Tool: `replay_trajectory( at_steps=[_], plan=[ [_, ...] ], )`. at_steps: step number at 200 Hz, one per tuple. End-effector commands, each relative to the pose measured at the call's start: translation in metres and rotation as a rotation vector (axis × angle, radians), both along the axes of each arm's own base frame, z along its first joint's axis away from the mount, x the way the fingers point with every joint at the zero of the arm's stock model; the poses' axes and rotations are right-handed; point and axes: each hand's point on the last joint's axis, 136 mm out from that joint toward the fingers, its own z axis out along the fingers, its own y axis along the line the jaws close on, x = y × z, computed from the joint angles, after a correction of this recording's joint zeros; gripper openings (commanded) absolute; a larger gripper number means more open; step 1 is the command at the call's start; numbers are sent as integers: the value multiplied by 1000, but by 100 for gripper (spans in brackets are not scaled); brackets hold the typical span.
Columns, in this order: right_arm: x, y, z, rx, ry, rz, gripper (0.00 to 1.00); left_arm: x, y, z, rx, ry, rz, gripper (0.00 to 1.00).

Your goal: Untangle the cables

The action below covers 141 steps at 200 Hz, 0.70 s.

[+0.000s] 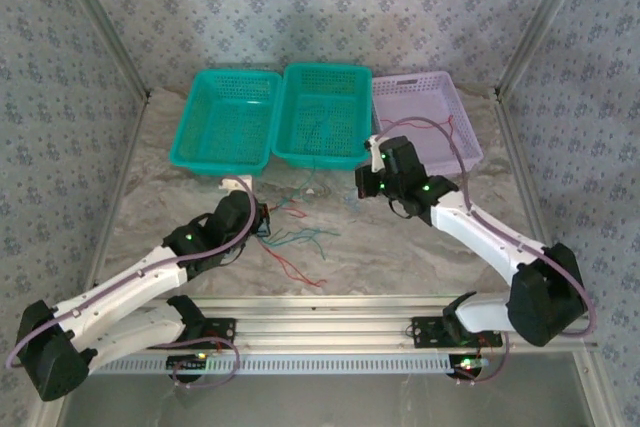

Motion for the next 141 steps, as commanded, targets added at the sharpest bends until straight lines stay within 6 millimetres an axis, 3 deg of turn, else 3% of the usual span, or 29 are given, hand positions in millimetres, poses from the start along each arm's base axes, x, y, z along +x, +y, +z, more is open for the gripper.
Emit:
replay_trajectory(
  at_steps=[1, 32, 76, 141],
  plan=[
    [0, -18, 9, 16, -8, -82, 0, 0, 9, 1, 29, -9, 14, 0],
    [2, -32, 23, 46, -36, -128, 0, 0, 10, 0, 37, -7, 15, 0],
    [-3, -27, 47, 101, -68, -91, 0, 0, 11, -1, 40, -8, 15, 0],
    [-10, -11, 104, 171, -145, -22, 0, 0, 11, -3, 34, -4, 16, 0]
  ],
)
